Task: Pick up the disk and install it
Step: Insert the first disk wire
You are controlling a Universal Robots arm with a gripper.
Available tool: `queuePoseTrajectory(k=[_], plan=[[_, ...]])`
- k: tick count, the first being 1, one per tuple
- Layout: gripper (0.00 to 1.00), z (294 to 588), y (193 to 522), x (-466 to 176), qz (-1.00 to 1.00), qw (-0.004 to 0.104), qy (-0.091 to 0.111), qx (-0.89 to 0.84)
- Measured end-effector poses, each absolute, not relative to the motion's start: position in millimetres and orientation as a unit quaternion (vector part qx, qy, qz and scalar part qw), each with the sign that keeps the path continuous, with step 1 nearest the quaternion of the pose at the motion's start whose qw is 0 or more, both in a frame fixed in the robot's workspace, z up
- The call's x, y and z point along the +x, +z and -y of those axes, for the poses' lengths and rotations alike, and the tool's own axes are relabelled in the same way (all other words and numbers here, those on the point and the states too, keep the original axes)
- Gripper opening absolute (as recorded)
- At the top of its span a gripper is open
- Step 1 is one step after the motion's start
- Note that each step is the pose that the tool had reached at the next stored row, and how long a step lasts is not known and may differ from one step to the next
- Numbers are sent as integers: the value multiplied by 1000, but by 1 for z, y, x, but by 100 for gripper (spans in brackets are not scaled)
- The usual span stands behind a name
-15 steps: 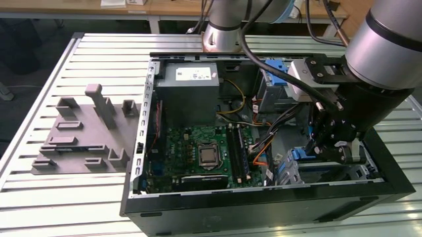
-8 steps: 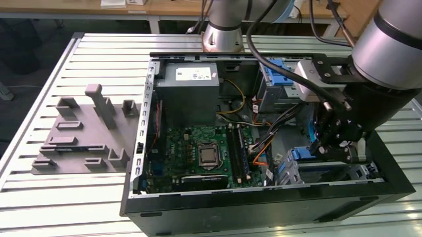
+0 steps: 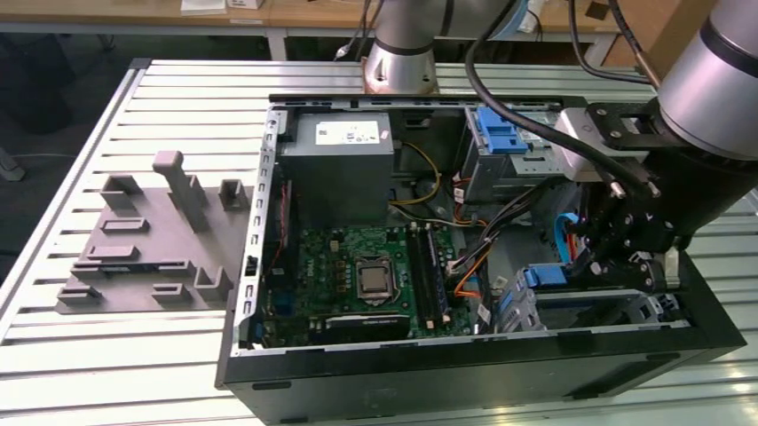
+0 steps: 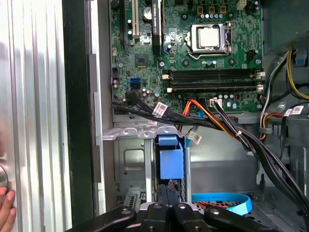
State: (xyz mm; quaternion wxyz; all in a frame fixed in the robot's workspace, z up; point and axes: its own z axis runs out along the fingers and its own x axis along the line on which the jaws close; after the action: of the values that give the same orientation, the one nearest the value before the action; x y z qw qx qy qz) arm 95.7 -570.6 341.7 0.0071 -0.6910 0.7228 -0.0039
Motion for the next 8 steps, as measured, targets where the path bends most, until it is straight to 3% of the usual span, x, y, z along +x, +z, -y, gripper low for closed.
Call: queuePoseTrajectory(k=[8], plan=[[11, 571, 343, 96, -723, 7, -4, -691]])
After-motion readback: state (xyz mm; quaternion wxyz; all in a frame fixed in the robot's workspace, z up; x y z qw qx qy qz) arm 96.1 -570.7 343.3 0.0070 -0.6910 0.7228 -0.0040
